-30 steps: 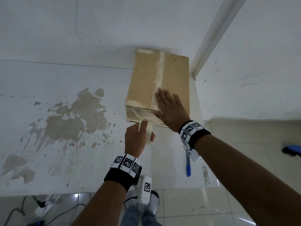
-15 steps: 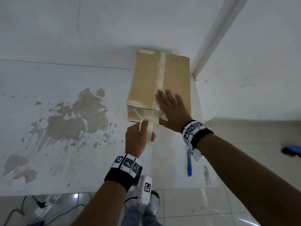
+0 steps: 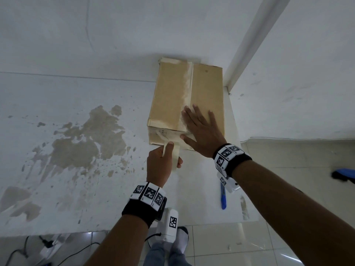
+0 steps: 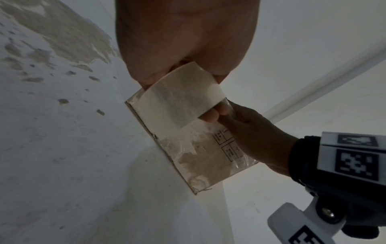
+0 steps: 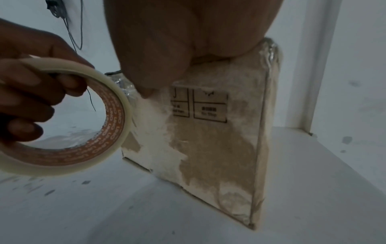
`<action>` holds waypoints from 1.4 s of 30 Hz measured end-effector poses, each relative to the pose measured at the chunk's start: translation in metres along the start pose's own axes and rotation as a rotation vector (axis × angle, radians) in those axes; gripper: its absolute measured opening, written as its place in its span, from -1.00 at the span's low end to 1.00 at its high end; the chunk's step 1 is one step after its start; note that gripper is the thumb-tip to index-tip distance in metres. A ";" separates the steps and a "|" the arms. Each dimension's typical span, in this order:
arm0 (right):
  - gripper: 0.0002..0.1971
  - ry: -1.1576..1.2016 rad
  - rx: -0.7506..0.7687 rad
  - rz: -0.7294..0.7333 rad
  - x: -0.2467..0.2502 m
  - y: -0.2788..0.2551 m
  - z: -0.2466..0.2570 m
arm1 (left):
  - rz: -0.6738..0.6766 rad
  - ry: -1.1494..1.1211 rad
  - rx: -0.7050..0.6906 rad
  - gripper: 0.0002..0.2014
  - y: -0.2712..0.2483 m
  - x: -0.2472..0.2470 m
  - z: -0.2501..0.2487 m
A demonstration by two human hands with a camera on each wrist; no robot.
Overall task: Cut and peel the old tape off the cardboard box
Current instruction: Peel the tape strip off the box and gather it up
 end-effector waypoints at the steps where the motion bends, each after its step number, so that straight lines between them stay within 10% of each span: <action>1: -0.20 0.019 -0.018 -0.008 0.000 0.000 0.000 | 0.001 0.004 -0.005 -0.40 -0.001 -0.001 -0.003; 42: -0.22 -0.020 0.033 0.023 -0.001 0.003 0.001 | -0.017 -0.016 0.015 -0.45 -0.002 0.003 -0.004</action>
Point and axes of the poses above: each hand's wrist, its own y-axis towards the middle knuckle, its own x-axis out of the back of the hand, z = x × y, the point moved 5 cm from there along y, towards the middle knuckle, and after that the axes turned 1 degree about x, right-handed, at the moved point
